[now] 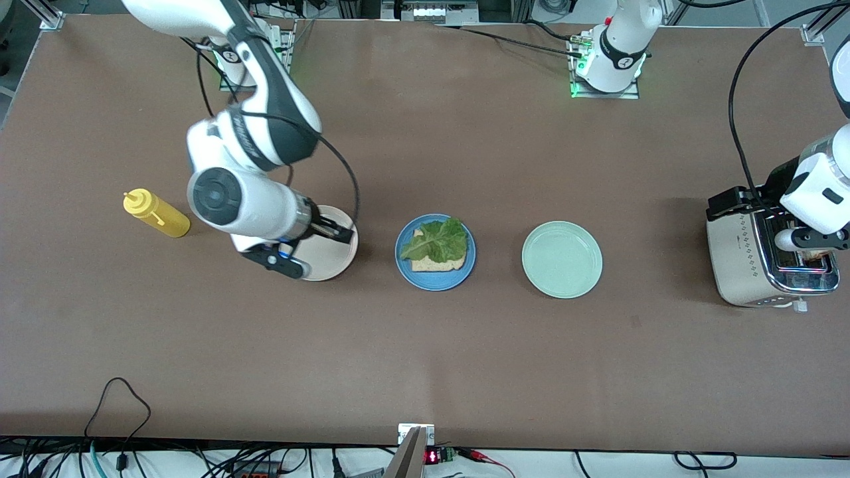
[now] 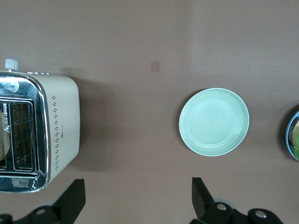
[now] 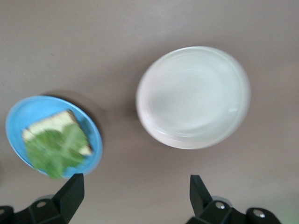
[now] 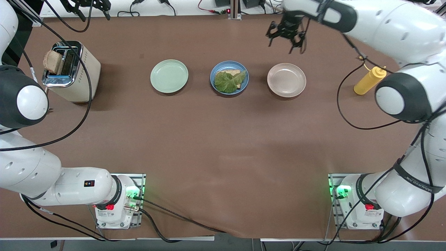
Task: Make sandwich in blue plate with both arms
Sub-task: 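Withdraw the right gripper toward the yellow bottle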
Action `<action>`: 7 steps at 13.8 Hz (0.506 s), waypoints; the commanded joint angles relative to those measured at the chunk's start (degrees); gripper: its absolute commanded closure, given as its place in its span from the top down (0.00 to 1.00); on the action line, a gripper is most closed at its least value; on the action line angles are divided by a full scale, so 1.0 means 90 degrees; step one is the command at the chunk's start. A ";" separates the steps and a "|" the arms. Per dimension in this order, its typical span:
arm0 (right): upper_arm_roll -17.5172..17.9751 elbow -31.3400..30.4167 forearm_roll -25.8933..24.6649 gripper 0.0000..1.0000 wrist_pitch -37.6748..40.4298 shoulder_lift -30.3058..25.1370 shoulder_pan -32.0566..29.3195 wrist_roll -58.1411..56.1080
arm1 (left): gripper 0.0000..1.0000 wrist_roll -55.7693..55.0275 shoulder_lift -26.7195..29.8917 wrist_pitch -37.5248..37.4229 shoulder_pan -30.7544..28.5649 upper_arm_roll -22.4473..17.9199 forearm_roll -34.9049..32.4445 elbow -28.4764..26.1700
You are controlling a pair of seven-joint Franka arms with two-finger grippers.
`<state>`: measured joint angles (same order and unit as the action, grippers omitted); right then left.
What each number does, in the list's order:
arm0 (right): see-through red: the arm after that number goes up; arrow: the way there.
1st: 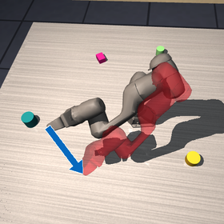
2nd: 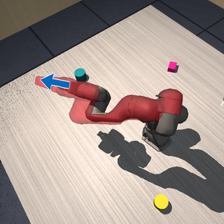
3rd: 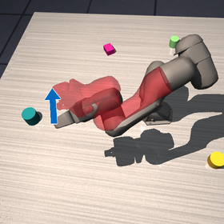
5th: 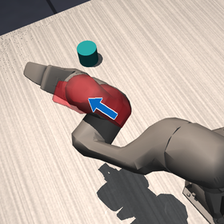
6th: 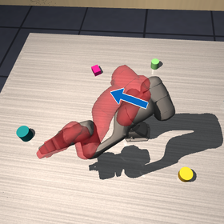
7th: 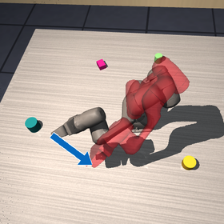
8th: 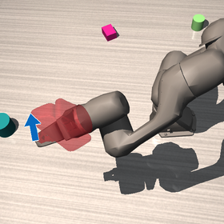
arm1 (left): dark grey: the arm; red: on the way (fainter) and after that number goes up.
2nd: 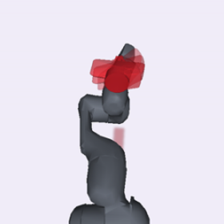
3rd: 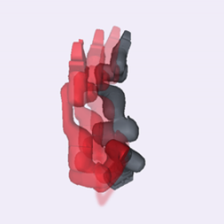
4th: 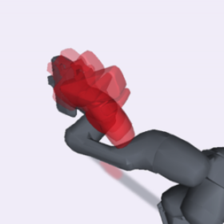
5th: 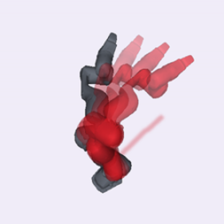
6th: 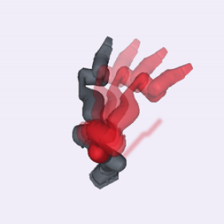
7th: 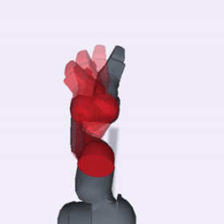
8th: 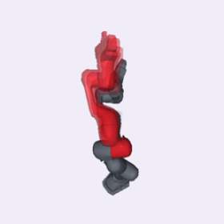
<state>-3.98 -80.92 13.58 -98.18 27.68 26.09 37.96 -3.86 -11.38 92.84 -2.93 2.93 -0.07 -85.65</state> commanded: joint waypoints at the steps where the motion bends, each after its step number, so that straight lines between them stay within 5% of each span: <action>1: 0.0052 -0.0733 -0.0219 1.00 0.0420 -0.1002 -0.0553 -0.1312 | 1.00 0.0087 0.0200 0.0066 0.0013 -0.0003 -0.0138 -0.0200; 7: 0.0052 -0.1448 -0.1019 1.00 0.1289 -0.2342 -0.1852 -0.3756 | 1.00 0.0087 0.0200 0.0056 0.0013 -0.0003 -0.0129 -0.0200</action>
<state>-4.58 -90.98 6.36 -87.36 10.02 12.09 8.92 -3.83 -11.32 92.84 -2.91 2.94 -0.07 -85.71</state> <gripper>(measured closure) 0.000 0.000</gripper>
